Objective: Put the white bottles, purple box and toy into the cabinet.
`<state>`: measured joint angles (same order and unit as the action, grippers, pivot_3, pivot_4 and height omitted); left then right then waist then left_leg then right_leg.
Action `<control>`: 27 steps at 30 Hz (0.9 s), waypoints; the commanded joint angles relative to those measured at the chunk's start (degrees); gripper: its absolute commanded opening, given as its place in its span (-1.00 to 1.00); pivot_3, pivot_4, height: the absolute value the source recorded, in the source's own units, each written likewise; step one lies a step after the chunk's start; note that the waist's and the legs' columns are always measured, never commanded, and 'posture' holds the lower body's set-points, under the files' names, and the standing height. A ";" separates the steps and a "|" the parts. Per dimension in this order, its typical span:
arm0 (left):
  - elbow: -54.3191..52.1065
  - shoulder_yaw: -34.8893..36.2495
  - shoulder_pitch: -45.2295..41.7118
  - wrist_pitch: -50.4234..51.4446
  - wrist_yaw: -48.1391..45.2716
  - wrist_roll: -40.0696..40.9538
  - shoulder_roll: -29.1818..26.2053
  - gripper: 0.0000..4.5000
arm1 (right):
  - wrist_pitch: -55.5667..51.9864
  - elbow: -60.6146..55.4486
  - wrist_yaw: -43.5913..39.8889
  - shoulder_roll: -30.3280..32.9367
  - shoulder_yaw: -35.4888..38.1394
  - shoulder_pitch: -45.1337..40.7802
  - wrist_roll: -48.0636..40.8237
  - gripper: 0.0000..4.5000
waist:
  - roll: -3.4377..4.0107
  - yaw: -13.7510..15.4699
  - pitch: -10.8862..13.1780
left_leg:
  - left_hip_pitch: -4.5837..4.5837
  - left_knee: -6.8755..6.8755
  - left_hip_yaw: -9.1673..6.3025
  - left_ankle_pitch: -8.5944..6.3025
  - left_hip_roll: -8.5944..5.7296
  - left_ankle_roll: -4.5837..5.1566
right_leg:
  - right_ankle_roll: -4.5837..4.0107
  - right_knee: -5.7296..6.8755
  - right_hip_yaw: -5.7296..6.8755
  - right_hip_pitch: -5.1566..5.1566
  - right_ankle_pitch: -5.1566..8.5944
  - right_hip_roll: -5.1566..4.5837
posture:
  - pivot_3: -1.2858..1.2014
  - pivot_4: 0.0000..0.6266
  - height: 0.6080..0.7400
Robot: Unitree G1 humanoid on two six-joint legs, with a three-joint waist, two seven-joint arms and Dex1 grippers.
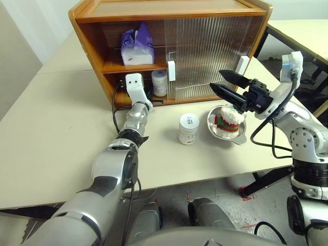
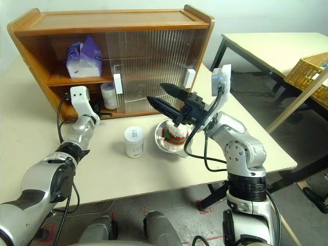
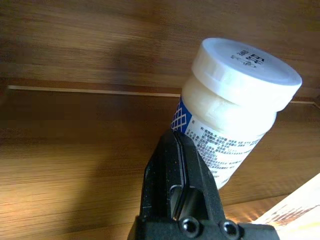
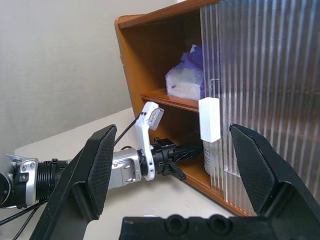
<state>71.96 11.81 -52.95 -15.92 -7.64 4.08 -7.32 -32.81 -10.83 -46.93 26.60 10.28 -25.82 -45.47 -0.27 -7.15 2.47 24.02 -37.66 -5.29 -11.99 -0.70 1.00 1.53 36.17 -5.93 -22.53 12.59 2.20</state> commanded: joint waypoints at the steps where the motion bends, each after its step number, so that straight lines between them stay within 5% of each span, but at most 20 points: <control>1: 0.81 -0.07 -0.69 0.39 0.26 -0.44 -0.59 -0.98 | -0.55 -0.75 0.16 0.54 0.71 0.26 -0.84 1.00 | 0.00 -0.27 0.00 | 0.00 0.00 0.00 0.00 -0.01 0.00 | 0.01 0.00 0.02 0.00 0.01 0.00 | -0.16 -0.85 1.00; 7: -1.03 1.04 1.25 -1.17 -0.60 0.74 -2.35 -0.98 | -0.32 -0.38 0.09 0.39 0.49 0.16 -0.81 1.00 | 0.00 -0.85 0.00 | 0.00 0.00 0.02 0.00 -0.03 0.00 | 0.04 0.00 0.18 0.00 0.01 0.01 | -0.14 -0.84 1.00; 10: -7.80 0.93 5.74 -3.39 -7.18 2.42 -3.81 -0.73 | -0.05 0.46 -0.31 -0.07 -0.01 -0.41 -0.63 1.00 | 0.01 -0.81 0.00 | 0.00 0.02 0.02 0.00 -0.05 0.01 | 0.05 -0.01 0.18 0.00 0.02 0.01 | -0.13 -0.84 1.00; 21: -47.32 -5.27 32.05 12.37 -41.41 15.60 -11.89 0.98 | 0.61 3.72 -2.44 -0.91 -0.98 -2.59 0.10 1.00 | 0.06 0.06 -0.02 | 0.02 0.05 0.00 -0.25 -0.03 -0.35 | -0.09 0.02 0.23 -0.08 0.08 0.04 | -0.09 -0.86 1.00; 27: -58.01 -9.37 39.28 19.09 -54.42 21.33 -15.47 0.99 | 0.96 4.87 -3.41 -1.50 -1.47 -3.57 0.74 1.00 | 0.16 1.78 -0.09 | 0.10 0.08 -0.16 -0.64 0.80 -1.01 | -0.59 0.05 -0.17 -0.56 -0.03 -0.14 | -0.08 -0.88 1.00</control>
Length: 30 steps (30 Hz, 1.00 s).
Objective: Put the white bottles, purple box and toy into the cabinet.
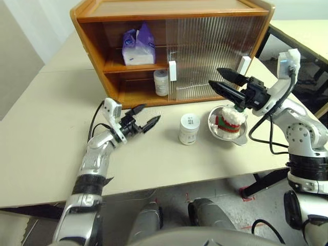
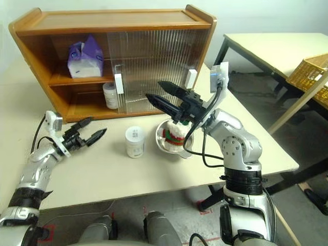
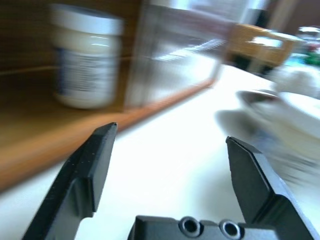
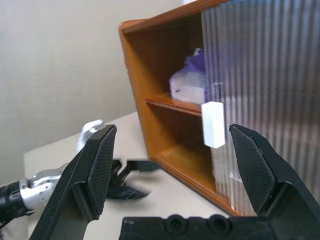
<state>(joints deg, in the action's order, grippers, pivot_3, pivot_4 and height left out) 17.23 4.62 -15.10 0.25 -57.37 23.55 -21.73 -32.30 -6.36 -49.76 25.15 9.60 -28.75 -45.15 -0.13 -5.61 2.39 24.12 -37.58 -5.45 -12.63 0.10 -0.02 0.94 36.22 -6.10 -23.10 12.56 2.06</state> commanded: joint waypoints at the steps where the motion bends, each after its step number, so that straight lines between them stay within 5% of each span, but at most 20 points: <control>1: -3.84 -2.83 1.83 3.18 -5.97 1.84 -1.54 0.99 | 0.49 0.49 -0.67 -0.11 -0.78 -0.74 0.50 1.00 | 0.04 0.49 -0.02 | 0.01 0.01 0.00 -0.02 0.07 -0.03 | -0.23 0.02 0.00 0.01 -0.10 0.01 | -0.08 -0.89 1.00; 11: -2.46 -9.52 2.16 -1.49 -16.71 -1.93 -4.21 0.99 | 0.21 -0.31 -0.48 0.34 -0.12 -0.57 0.43 1.00 | 0.20 0.64 -0.14 | 0.16 0.43 0.03 0.23 0.34 0.38 | -1.01 0.07 0.00 -0.37 -0.52 0.13 | -0.10 -0.90 1.00; 30: 11.71 -11.77 -6.73 -11.63 -12.82 -7.24 3.95 0.99 | -0.60 -2.42 0.98 1.43 0.71 0.64 -0.44 1.00 | 0.24 -0.18 -0.16 | 0.16 0.44 0.08 0.56 0.36 0.93 | -0.45 0.05 0.00 -0.32 -0.28 0.14 | -0.13 -0.86 1.00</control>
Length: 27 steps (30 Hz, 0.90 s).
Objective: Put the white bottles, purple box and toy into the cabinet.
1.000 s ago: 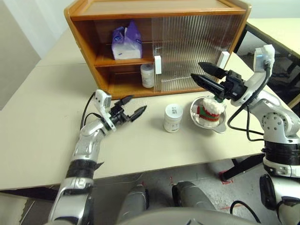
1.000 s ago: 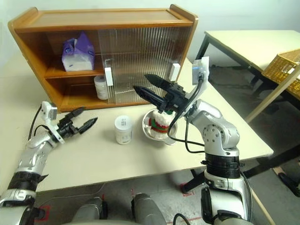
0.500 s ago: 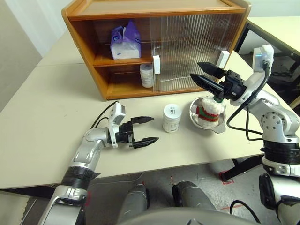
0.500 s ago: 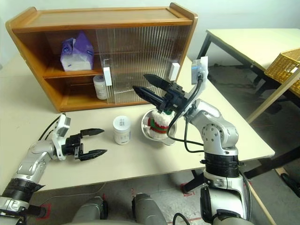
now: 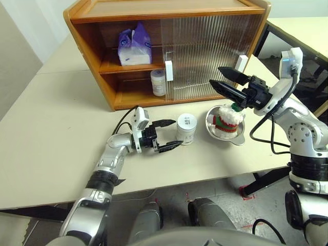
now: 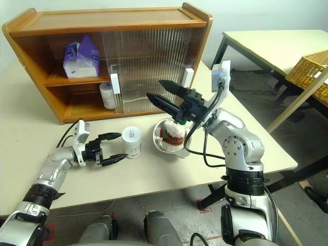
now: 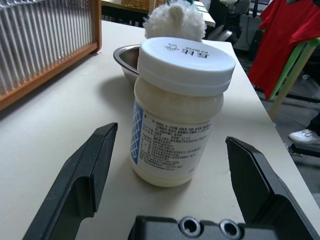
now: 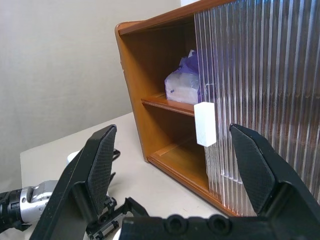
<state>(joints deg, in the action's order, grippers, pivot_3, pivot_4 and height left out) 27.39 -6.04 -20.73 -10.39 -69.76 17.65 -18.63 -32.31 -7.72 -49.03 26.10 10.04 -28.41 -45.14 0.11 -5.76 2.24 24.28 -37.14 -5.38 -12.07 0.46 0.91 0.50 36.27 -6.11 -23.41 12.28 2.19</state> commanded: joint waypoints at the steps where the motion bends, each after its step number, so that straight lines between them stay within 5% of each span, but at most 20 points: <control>1: 2.15 -1.26 -1.37 -1.25 -0.46 -1.52 1.18 0.99 | -0.64 -1.15 0.33 0.53 0.29 0.35 -0.47 1.00 | 0.00 -0.04 0.00 | 0.00 0.00 0.00 0.02 -0.01 0.03 | 0.05 0.00 0.00 0.02 0.00 0.00 | -0.13 -0.86 1.00; 12: 6.73 -1.62 -3.60 -2.87 -0.81 -2.75 3.53 0.99 | -0.76 -2.10 1.08 0.72 0.57 1.15 -0.71 1.00 | 0.00 -0.74 0.00 | -0.08 -0.01 0.00 0.08 -0.02 0.12 | 0.18 -0.02 -0.01 0.17 -0.01 0.00 | -0.14 -0.85 1.00; 18: 7.80 -1.24 -4.13 -3.31 -0.85 -2.75 3.47 0.37 | -0.68 -2.17 1.24 0.75 0.64 1.30 -0.80 1.00 | 0.00 -0.97 0.00 | -0.07 -0.01 0.00 0.08 -0.04 0.12 | 0.33 -0.03 -0.02 0.21 0.08 0.01 | -0.14 -0.85 1.00; 27: 6.55 2.87 -3.93 -2.70 3.57 -1.14 1.92 0.37 | -0.22 -1.28 0.90 0.56 0.43 0.80 -0.49 1.00 | 0.00 -1.28 0.00 | -0.07 -0.01 -0.01 0.08 -0.04 0.12 | 0.38 -0.04 -0.03 0.23 0.10 0.02 | -0.13 -0.86 1.00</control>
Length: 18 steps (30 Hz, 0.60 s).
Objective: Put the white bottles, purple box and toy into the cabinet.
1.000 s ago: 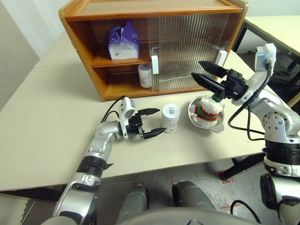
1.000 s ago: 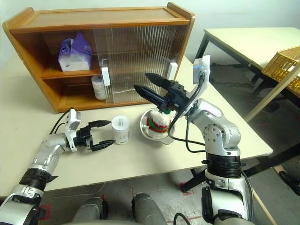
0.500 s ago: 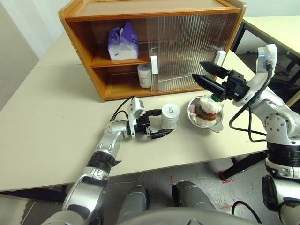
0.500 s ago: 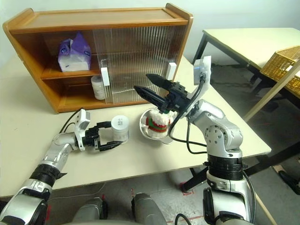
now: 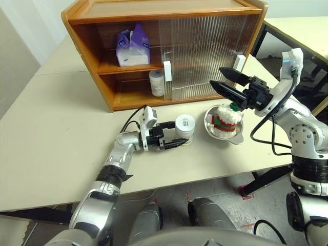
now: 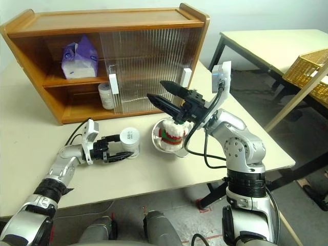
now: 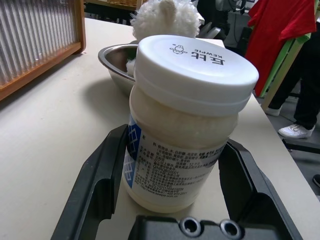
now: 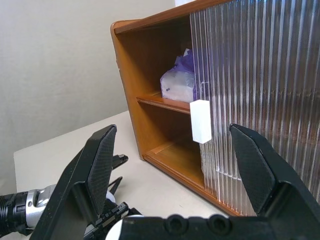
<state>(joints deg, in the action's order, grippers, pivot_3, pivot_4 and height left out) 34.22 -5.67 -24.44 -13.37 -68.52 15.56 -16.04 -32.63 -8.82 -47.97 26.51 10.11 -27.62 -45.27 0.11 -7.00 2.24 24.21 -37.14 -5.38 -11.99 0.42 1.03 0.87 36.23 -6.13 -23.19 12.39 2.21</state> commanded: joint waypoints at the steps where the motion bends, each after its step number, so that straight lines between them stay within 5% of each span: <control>1: -0.21 3.71 -0.53 0.82 4.26 1.26 -0.67 0.37 | 0.20 0.05 -0.26 0.08 0.30 -0.08 -0.28 1.00 | 0.00 -0.05 0.00 | 0.00 0.00 0.00 0.00 0.00 0.00 | 0.00 0.00 0.00 0.00 0.00 0.00 | -0.13 -0.86 1.00; 18: 10.89 13.38 -10.82 2.92 27.24 -0.84 -0.48 0.37 | 1.21 1.84 -1.48 -1.20 -0.63 -1.25 0.89 1.00 | 0.00 0.57 0.00 | 0.00 -0.03 0.07 0.08 -0.07 0.08 | 0.14 -0.01 0.03 0.06 -0.02 0.03 | -0.11 -0.89 1.00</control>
<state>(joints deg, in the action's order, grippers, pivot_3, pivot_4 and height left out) 43.98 6.95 -33.66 -10.17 -42.31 15.37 -16.49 -32.06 -7.12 -49.17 25.34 9.98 -28.37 -44.75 0.10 -6.44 2.24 24.21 -37.19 -5.30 -11.90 0.34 1.13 1.03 36.22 -6.10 -23.12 12.35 2.26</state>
